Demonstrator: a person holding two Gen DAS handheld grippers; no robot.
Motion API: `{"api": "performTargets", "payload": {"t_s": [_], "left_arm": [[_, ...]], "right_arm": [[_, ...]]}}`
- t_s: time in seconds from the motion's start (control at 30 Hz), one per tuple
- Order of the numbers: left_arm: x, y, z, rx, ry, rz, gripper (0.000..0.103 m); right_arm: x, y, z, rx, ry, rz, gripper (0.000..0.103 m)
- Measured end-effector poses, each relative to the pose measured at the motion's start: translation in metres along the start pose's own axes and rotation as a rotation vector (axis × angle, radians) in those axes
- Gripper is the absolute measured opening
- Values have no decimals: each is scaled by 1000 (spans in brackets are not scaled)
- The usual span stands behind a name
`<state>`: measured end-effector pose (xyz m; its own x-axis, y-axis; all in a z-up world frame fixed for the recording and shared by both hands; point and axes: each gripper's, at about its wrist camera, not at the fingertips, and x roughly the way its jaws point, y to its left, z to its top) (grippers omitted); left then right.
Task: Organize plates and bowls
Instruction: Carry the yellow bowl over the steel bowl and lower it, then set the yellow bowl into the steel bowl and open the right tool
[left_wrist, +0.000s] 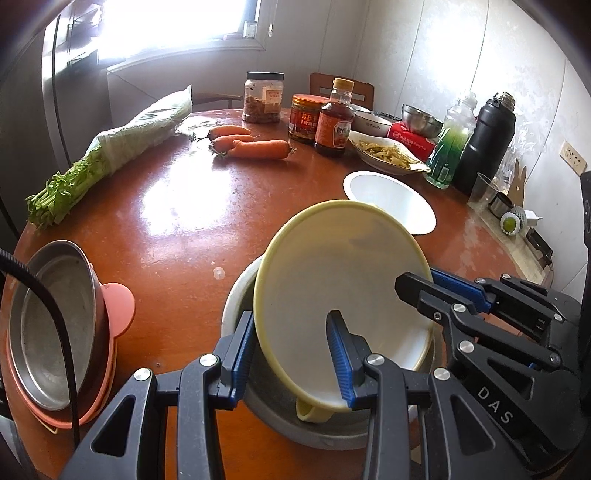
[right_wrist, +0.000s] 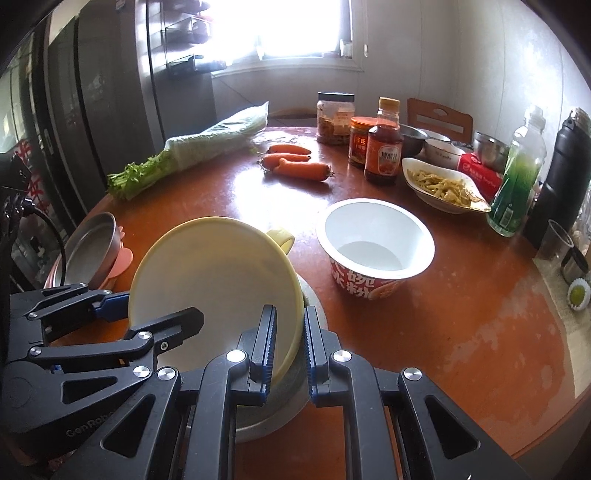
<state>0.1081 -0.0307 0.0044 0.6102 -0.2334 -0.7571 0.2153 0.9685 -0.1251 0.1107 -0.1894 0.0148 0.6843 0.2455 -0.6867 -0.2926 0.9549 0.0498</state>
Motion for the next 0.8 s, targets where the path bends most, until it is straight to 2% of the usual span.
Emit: {"api": "performTargets", "payload": {"t_s": [0.8], "left_arm": [[-3,1,-8,27,-2,13,39]], "right_arm": [[5,2,-5,18,15,18,17]]}}
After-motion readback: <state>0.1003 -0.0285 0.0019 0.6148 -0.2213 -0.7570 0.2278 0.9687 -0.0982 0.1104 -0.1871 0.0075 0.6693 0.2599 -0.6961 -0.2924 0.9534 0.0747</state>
